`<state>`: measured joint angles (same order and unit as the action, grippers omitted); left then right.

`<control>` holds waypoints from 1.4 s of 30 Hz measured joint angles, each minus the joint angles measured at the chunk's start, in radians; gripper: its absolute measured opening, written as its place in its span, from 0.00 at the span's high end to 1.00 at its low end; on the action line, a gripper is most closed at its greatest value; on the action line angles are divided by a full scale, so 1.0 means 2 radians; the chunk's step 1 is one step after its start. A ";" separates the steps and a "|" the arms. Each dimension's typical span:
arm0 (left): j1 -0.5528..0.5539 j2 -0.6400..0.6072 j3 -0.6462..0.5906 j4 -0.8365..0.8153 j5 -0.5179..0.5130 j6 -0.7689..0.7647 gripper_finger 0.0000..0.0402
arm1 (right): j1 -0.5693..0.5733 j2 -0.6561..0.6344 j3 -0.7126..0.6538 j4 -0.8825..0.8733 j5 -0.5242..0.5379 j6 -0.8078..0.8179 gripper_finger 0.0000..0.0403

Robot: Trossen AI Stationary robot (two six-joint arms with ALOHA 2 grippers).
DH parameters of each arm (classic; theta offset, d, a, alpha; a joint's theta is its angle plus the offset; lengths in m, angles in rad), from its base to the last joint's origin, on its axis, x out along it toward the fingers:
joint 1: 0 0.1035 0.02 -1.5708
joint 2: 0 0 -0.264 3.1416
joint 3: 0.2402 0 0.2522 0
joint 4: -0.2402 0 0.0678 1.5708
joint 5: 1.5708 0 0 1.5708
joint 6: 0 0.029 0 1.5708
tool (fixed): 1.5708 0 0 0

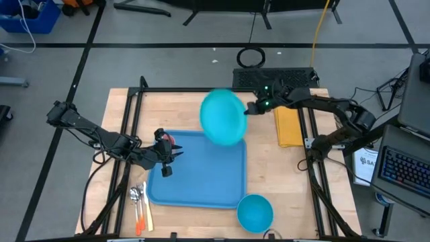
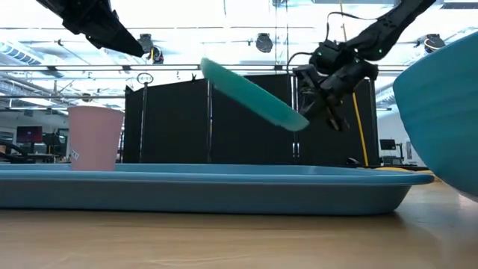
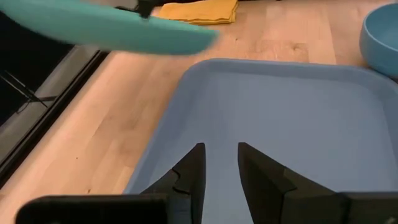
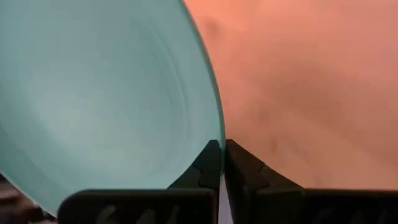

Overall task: Set up tray
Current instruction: Put the light blue plate in the bottom center of the blue serving tray

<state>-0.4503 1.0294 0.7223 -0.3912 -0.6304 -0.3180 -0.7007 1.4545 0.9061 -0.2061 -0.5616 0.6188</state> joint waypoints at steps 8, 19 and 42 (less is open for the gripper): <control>0.000 0.000 0.000 0.000 0.000 0.000 0.76 | 0.095 0.002 0.058 -0.072 0.034 0.005 1.00; 0.000 0.000 0.000 0.000 0.001 -0.001 0.76 | 0.168 0.030 0.092 -0.132 0.049 0.037 1.00; 0.000 0.000 0.000 -0.004 0.006 0.001 0.76 | 0.234 0.248 0.288 -0.270 0.061 -0.007 1.00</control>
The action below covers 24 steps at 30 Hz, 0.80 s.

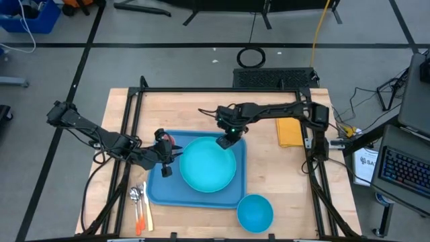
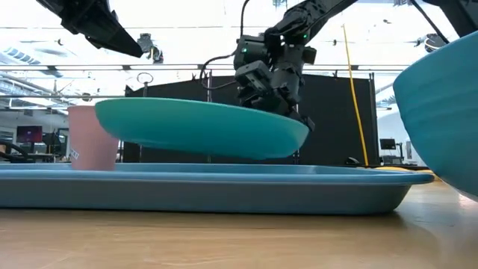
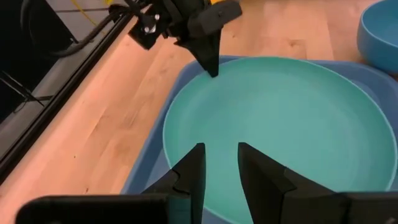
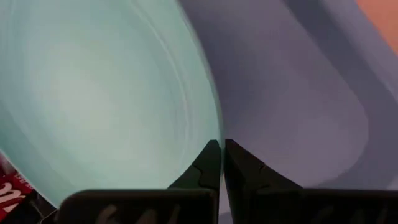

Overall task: Set up tray
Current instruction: Put the light blue plate in the bottom center of the blue serving tray

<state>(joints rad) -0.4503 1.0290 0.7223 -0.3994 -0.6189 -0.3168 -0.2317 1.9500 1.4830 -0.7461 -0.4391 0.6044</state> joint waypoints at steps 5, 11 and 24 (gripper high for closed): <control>0.000 0.000 0.000 0.000 0.000 0.000 0.76 | 0.003 0.014 0.010 0.001 -0.001 -0.006 1.00; 0.000 0.000 0.000 0.001 -0.001 0.000 0.76 | 0.009 0.014 0.016 0.002 0.019 -0.009 1.00; 0.000 0.000 0.000 0.004 -0.005 0.001 0.76 | 0.021 0.014 0.016 0.020 0.023 -0.002 1.00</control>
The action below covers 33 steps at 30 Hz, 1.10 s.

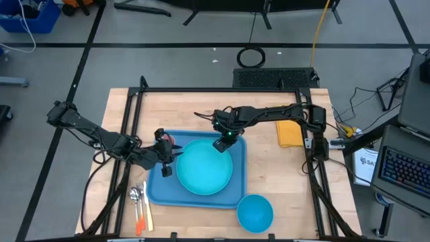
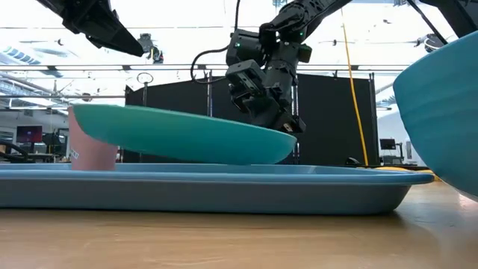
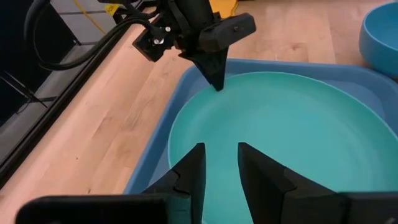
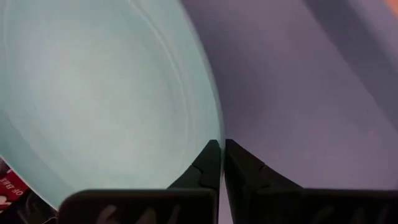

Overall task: Set up tray
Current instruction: Put the light blue plate in the bottom center of the blue serving tray

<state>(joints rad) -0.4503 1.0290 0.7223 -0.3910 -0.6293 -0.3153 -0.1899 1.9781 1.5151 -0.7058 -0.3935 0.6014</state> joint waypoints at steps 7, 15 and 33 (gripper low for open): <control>0.000 0.000 0.000 0.000 0.000 0.003 0.76 | 0.008 0.008 -0.001 0.007 -0.002 0.007 1.00; 0.000 0.000 0.000 0.000 0.000 0.003 0.76 | 0.011 0.017 0.000 0.034 -0.017 0.021 1.00; 0.000 0.000 0.000 0.000 0.000 0.003 0.76 | 0.010 0.017 -0.001 0.053 -0.040 0.019 0.96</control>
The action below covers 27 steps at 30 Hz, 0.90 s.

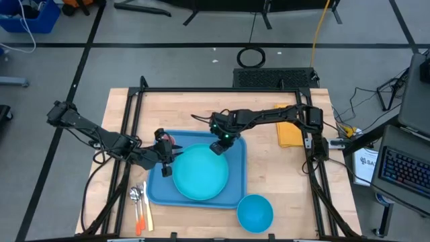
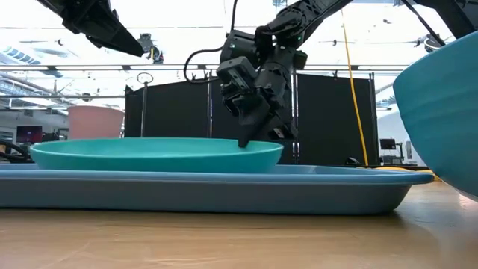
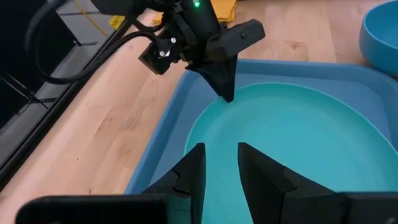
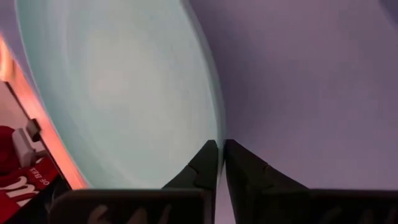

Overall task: Set up tray
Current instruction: Put the light blue plate in the bottom center of the blue serving tray

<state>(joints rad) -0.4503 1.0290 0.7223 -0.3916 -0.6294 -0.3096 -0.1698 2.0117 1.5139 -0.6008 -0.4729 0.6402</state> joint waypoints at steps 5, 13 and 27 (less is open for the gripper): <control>0.000 0.000 0.000 0.000 0.000 0.000 0.76 | -0.003 0.000 0.000 0.006 -0.002 -0.003 0.96; 0.000 0.000 0.000 0.000 0.000 0.000 0.76 | -0.004 0.000 0.000 0.005 -0.010 -0.012 0.96; 0.000 0.000 0.000 -0.001 0.001 0.000 0.76 | -0.004 0.000 0.000 0.007 -0.014 -0.025 0.83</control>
<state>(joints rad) -0.4503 1.0290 0.7223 -0.3931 -0.6281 -0.3103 -0.1772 2.0117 1.5139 -0.5863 -0.5018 0.5896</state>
